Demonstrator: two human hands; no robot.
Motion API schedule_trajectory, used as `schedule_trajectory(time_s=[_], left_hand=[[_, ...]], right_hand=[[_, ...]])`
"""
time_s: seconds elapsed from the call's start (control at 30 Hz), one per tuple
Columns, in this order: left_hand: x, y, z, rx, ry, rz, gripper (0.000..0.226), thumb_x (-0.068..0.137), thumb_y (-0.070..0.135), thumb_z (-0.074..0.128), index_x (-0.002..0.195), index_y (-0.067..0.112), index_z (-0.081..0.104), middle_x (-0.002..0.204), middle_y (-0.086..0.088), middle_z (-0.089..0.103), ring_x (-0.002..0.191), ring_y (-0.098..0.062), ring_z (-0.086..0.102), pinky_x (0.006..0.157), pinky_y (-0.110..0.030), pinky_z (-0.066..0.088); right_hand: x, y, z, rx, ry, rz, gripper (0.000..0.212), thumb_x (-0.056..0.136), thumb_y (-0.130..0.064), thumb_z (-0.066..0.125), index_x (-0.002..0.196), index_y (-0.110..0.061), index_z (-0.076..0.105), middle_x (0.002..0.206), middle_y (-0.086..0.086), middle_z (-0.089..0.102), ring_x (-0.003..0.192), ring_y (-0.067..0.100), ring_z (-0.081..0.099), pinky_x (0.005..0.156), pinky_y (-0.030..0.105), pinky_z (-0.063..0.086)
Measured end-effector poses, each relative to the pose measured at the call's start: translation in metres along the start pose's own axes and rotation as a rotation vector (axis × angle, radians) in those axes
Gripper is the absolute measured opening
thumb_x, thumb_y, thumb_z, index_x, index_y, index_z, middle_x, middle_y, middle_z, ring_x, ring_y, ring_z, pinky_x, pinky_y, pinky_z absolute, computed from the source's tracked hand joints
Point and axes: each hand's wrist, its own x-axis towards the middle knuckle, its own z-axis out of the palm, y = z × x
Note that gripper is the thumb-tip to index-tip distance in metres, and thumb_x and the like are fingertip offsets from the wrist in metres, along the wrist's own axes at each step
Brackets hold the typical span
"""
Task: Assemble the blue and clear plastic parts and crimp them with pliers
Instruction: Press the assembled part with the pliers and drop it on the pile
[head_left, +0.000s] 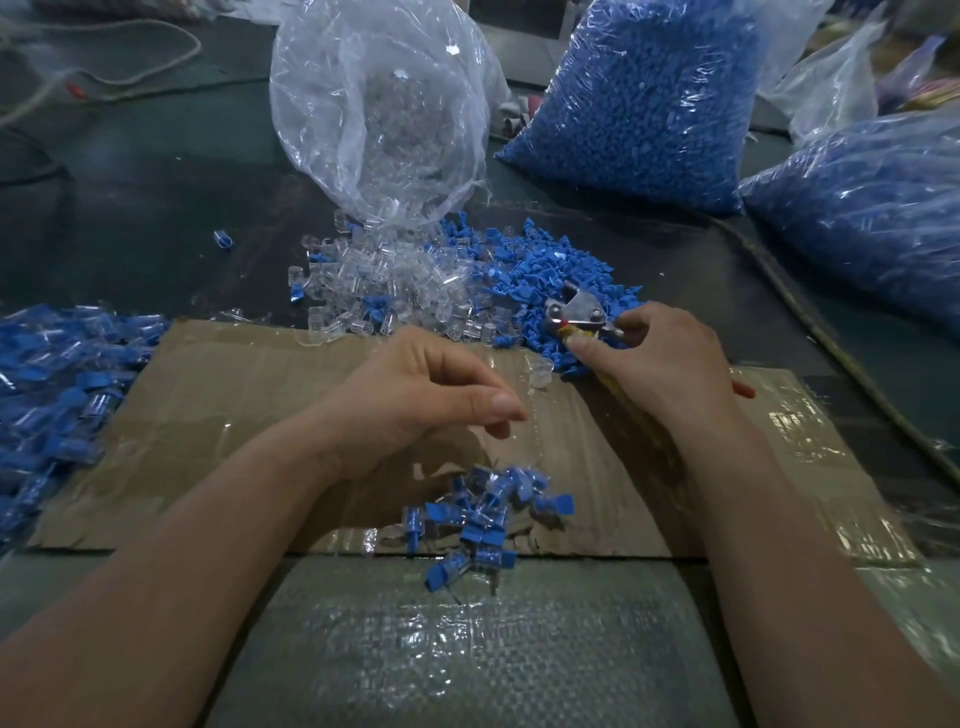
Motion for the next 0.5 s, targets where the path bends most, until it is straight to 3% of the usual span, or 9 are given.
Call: schedule_trajectory(time_s=[0.07, 0.17, 0.27, 0.33, 0.43, 0.5], left_hand=[[0.002, -0.001, 0.001, -0.004, 0.15, 0.002, 0.016, 0.064, 0.024, 0.068, 0.069, 0.009, 0.072, 0.062, -0.002, 0.066, 0.058, -0.027, 0.05, 0.064, -0.037, 0.043], [0.007, -0.001, 0.0, 0.016, 0.333, 0.041, 0.015, 0.069, 0.022, 0.065, 0.07, 0.009, 0.07, 0.057, 0.0, 0.064, 0.047, -0.021, 0.036, 0.046, -0.023, 0.032], [0.01, 0.0, -0.002, -0.026, 0.449, 0.059, 0.008, 0.078, 0.01, 0.063, 0.072, 0.008, 0.068, 0.052, 0.002, 0.061, 0.038, -0.005, 0.034, 0.035, -0.013, 0.026], [0.012, 0.0, -0.003, -0.054, 0.504, 0.055, 0.007, 0.08, 0.007, 0.061, 0.076, 0.004, 0.066, 0.051, 0.002, 0.06, 0.037, -0.003, 0.034, 0.034, -0.012, 0.026], [0.014, -0.002, -0.003, -0.053, 0.53, 0.044, 0.008, 0.081, 0.007, 0.061, 0.075, 0.005, 0.066, 0.05, 0.002, 0.061, 0.038, -0.005, 0.036, 0.036, -0.014, 0.027], [0.015, -0.002, -0.003, -0.043, 0.533, 0.038, 0.01, 0.082, 0.007, 0.061, 0.073, 0.008, 0.066, 0.05, 0.002, 0.061, 0.039, -0.005, 0.037, 0.038, -0.014, 0.029]], right_hand=[[0.0, -0.001, -0.002, 0.03, 0.021, -0.011, 0.06, 0.072, -0.059, 0.065, 0.113, -0.015, 0.06, 0.113, 0.005, 0.06, 0.101, 0.02, 0.054, 0.079, 0.031, 0.04], [-0.001, -0.001, -0.004, 0.042, 0.01, -0.025, 0.056, 0.074, -0.056, 0.065, 0.112, -0.015, 0.061, 0.113, 0.005, 0.059, 0.101, 0.02, 0.053, 0.077, 0.028, 0.035], [-0.002, -0.002, -0.004, 0.026, 0.007, -0.029, 0.055, 0.075, -0.055, 0.065, 0.113, -0.015, 0.061, 0.115, 0.006, 0.058, 0.105, 0.022, 0.052, 0.085, 0.032, 0.04], [-0.003, -0.005, -0.004, 0.012, 0.044, -0.064, 0.053, 0.076, -0.053, 0.064, 0.113, -0.016, 0.06, 0.116, 0.006, 0.056, 0.108, 0.022, 0.05, 0.092, 0.036, 0.039], [-0.008, -0.013, -0.002, 0.071, 0.134, -0.231, 0.043, 0.078, -0.045, 0.065, 0.11, -0.016, 0.061, 0.117, 0.004, 0.052, 0.112, 0.016, 0.042, 0.091, 0.025, 0.027], [-0.011, -0.021, 0.003, 0.094, 0.109, -0.332, 0.039, 0.078, -0.042, 0.066, 0.107, -0.016, 0.064, 0.126, 0.006, 0.048, 0.121, 0.017, 0.035, 0.099, 0.028, 0.023]])
